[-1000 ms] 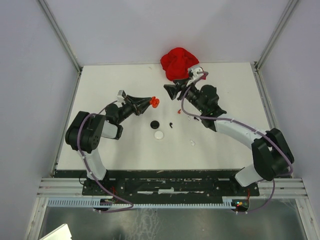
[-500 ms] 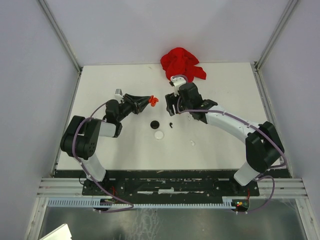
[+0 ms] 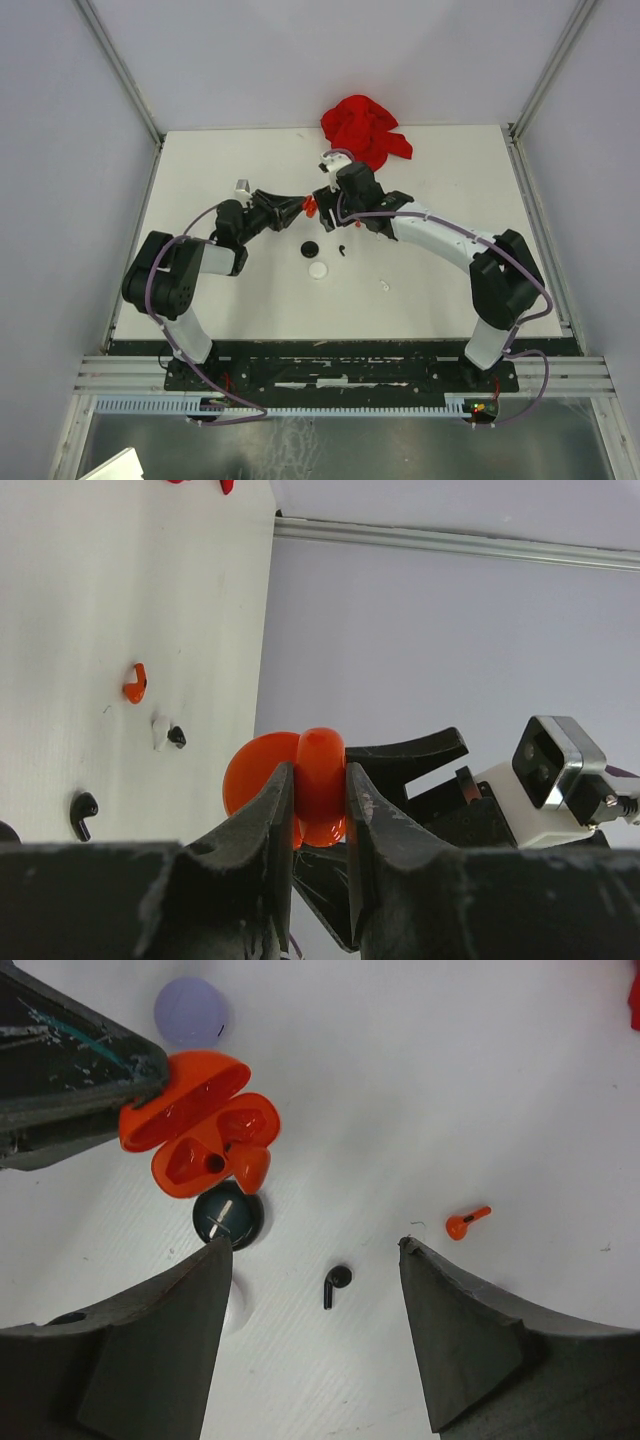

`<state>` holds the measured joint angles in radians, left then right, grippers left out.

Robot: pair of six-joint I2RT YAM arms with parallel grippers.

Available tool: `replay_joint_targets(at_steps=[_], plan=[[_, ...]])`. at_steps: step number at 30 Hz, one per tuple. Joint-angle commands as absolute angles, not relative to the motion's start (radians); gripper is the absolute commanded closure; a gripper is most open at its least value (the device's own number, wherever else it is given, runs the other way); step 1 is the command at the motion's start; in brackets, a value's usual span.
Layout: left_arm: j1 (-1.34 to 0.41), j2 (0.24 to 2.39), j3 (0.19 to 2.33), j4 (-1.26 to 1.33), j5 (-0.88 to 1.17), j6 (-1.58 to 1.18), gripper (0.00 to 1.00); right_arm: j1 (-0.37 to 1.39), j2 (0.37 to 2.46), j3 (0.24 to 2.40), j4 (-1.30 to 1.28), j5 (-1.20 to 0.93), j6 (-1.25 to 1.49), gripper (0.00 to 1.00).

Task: Insert the wireless bluetooth earbuds into the charging case
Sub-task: Place the earbud in the charging case.

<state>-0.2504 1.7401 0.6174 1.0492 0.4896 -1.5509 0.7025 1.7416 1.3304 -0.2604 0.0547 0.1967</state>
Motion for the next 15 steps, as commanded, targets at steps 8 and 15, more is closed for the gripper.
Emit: replay_joint_targets(at_steps=[8, 15], plan=[[-0.268, 1.702, 0.617, 1.086, 0.499, -1.514, 0.97, 0.706, 1.811, 1.444, -0.265, 0.13, 0.208, 0.24], [-0.272, 1.69, 0.603, 1.085, 0.51, -1.514, 0.97, 0.697, 1.828, 1.462, -0.256, 0.159, 0.213, 0.24]])
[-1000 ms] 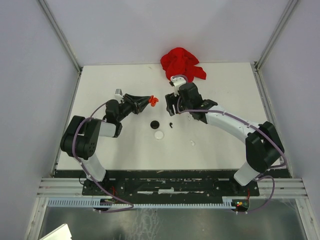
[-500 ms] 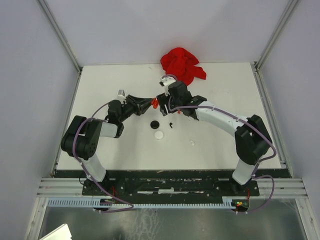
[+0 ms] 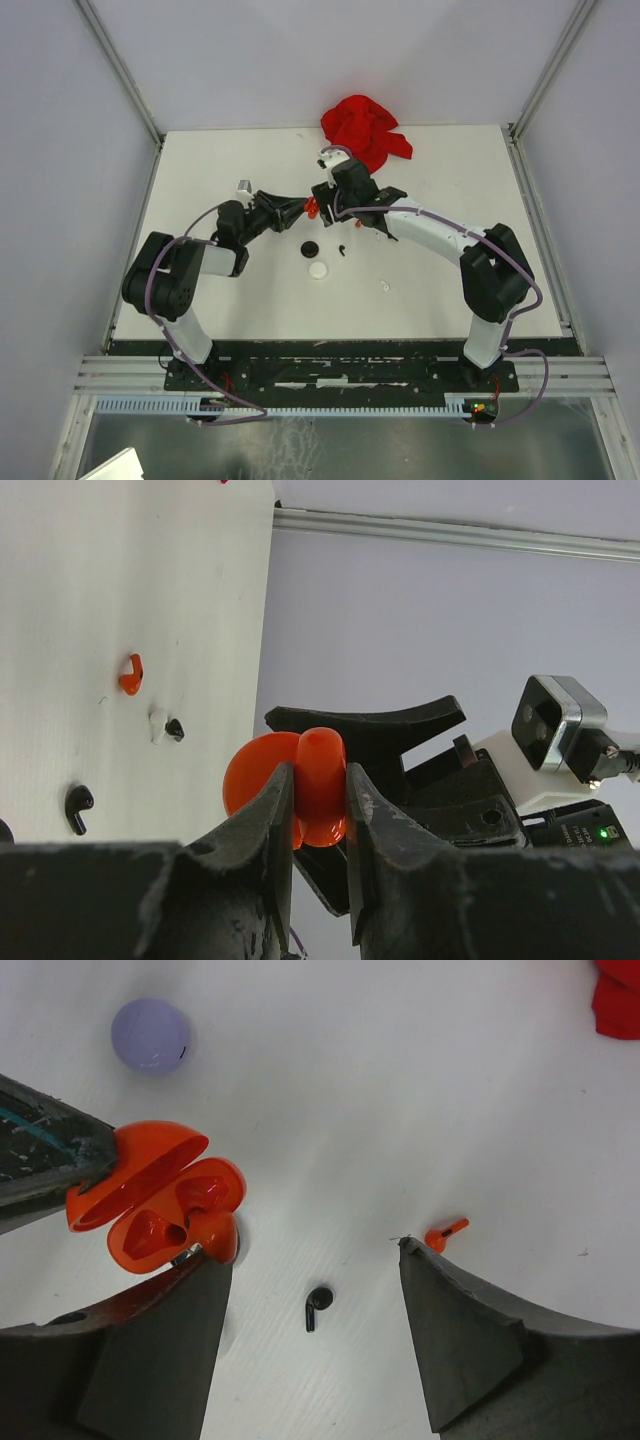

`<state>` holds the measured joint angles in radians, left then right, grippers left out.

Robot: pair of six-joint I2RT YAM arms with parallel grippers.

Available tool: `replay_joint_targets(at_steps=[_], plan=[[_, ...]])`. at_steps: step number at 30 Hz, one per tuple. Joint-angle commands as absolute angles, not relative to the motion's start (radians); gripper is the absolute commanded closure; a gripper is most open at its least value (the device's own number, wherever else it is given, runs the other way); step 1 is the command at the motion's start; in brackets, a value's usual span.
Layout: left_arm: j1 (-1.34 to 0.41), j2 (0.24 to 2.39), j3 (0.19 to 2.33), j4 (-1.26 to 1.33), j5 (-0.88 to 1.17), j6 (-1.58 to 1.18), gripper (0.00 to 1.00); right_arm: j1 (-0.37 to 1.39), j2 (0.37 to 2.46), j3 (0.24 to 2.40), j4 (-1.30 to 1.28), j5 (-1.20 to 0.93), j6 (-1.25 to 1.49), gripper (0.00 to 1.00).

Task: Insert the wireless bluetooth earbuds into the charging case
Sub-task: Place the earbud in the charging case, then pick up the earbud from the center of the board.

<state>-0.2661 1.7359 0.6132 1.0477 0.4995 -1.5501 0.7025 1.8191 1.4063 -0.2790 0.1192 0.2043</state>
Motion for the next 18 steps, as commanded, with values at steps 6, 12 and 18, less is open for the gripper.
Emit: replay_joint_targets(at_steps=[6, 12, 18], plan=[[-0.275, 1.688, 0.596, 1.089, 0.516, -1.517, 0.97, 0.681, 1.839, 1.48, -0.254, 0.158, 0.214, 0.24], [-0.275, 1.694, 0.595, 1.102, 0.518, -1.524, 0.97, 0.671, 1.852, 1.494, -0.261, 0.143, 0.21, 0.25], [-0.268, 1.701, 0.606, 1.116, 0.511, -1.535, 0.97, 0.64, 1.855, 1.501, -0.32, 0.196, 0.248, 0.25]])
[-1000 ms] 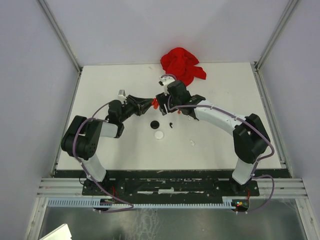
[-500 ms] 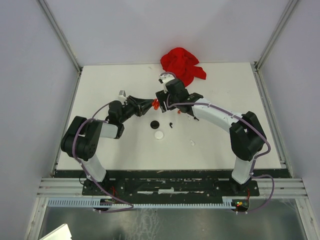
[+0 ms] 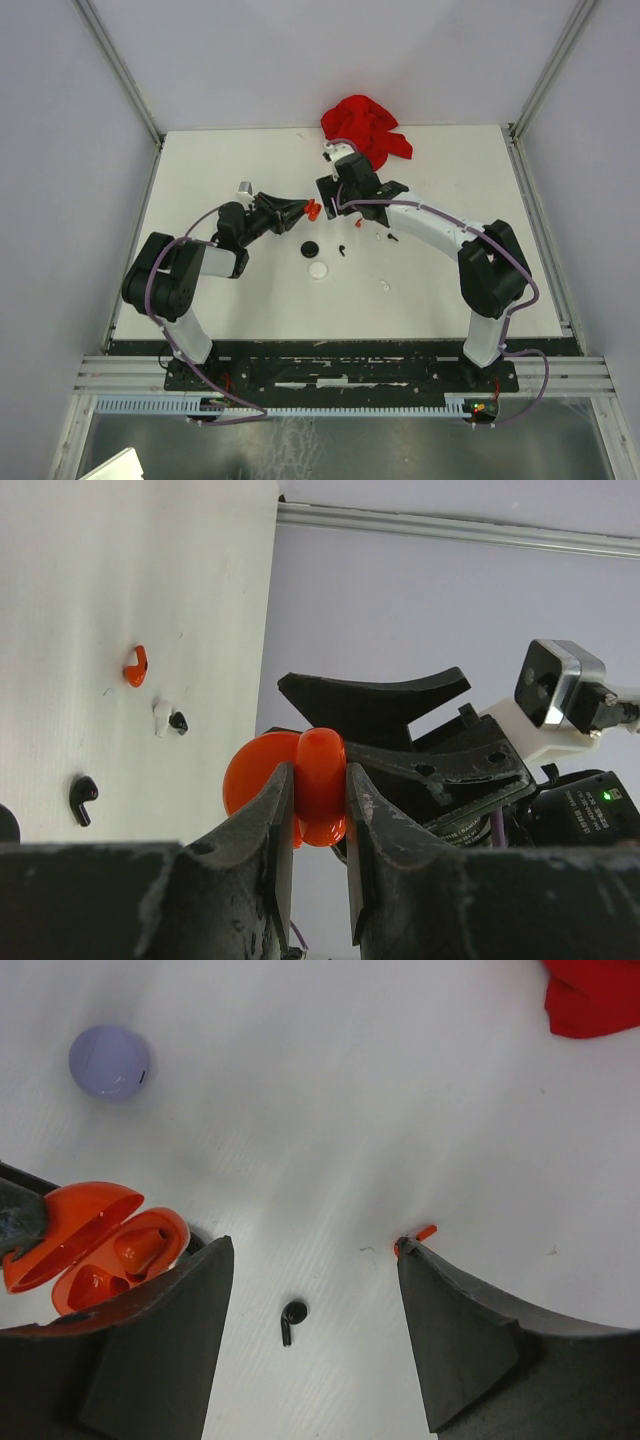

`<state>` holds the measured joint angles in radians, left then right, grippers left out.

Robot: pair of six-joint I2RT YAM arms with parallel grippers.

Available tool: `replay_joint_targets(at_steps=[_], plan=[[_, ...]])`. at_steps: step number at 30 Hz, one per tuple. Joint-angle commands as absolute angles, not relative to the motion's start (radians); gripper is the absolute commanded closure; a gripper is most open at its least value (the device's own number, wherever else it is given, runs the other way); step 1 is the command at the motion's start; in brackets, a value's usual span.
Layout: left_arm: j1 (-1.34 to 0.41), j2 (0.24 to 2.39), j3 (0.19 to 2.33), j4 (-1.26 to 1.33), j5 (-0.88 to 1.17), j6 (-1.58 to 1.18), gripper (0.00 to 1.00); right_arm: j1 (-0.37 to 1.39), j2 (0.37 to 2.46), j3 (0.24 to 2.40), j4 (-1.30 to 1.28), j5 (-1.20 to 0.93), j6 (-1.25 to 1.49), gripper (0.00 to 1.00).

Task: Insert the wireless bluetooth earbuds into the charging case
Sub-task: Pick up the earbud from the center of the board.

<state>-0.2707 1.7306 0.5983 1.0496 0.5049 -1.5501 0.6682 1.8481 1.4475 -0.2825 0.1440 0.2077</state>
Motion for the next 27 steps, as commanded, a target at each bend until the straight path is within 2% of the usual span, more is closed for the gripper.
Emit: replay_joint_targets(at_steps=[1, 11, 27], plan=[[-0.264, 1.703, 0.605, 1.122, 0.508, -1.537, 0.97, 0.622, 1.866, 1.513, -0.368, 0.191, 0.269, 0.26], [-0.247, 1.704, 0.573, 1.172, 0.5, -1.552, 0.97, 0.549, 2.025, 1.643, -0.631, 0.18, 0.238, 0.27], [-0.242, 1.721, 0.553, 1.206, 0.505, -1.562, 0.97, 0.544, 2.109, 1.618, -0.579, 0.064, 0.257, 0.27]])
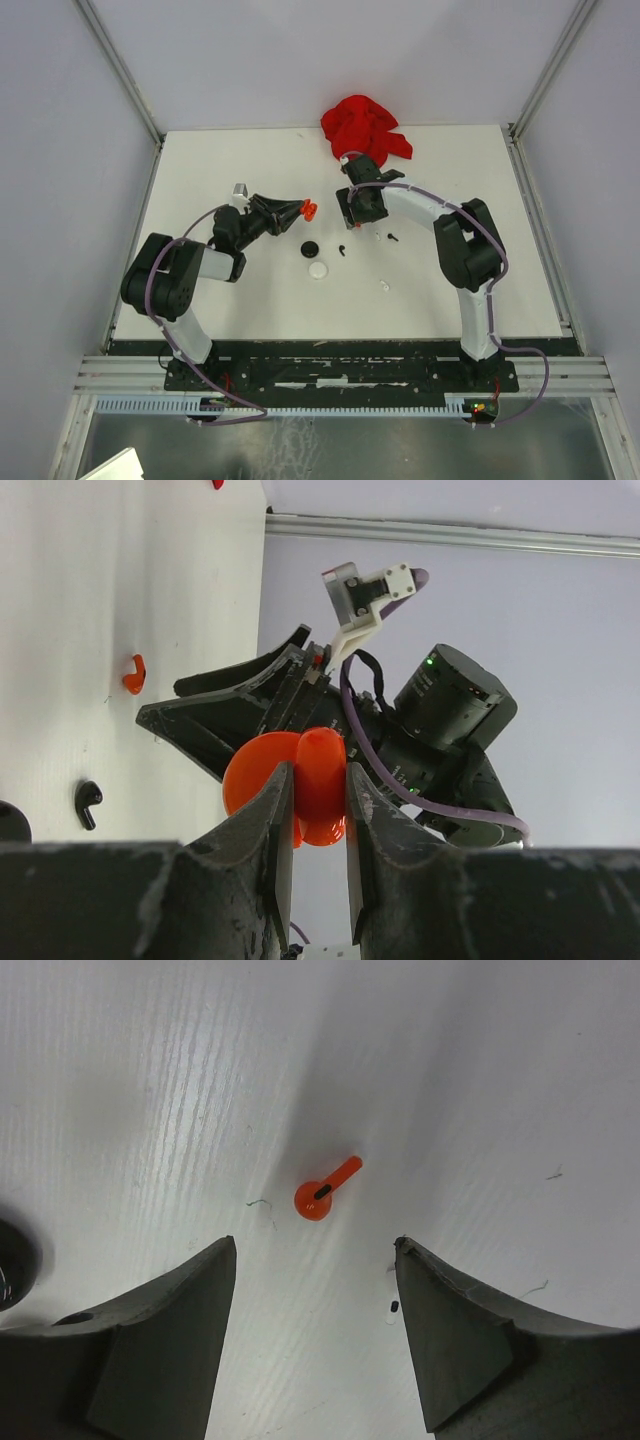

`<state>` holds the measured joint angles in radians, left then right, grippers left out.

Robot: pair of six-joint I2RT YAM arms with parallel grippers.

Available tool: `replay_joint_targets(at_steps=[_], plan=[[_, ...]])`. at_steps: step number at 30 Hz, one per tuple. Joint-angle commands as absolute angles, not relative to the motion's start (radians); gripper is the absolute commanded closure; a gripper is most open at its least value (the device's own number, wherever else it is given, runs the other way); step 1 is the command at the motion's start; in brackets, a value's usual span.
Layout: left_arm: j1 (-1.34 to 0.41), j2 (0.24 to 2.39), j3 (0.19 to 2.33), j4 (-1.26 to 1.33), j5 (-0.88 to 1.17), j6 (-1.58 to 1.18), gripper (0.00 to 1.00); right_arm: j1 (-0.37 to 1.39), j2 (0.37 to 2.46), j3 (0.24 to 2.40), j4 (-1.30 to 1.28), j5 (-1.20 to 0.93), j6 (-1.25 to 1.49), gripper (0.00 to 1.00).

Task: Insert the wireless bluetooth earbuds into the charging case
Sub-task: Pick up the earbud from the center of the board.

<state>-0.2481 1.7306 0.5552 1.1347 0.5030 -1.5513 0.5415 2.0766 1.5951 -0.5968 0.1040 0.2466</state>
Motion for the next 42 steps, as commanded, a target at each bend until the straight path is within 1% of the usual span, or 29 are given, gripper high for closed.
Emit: replay_joint_targets(at_steps=[1, 17, 42], plan=[[-0.242, 1.721, 0.552, 1.206, 0.505, -1.562, 0.97, 0.543, 2.112, 1.617, -0.577, 0.059, 0.259, 0.27], [-0.235, 1.724, 0.554, 1.21, 0.512, -1.566, 0.97, 0.544, 2.149, 1.616, -0.543, -0.031, 0.292, 0.29], [-0.215, 1.733, 0.561, 1.21, 0.526, -1.568, 0.97, 0.571, 2.22, 1.735, -0.535, -0.099, 0.324, 0.3]])
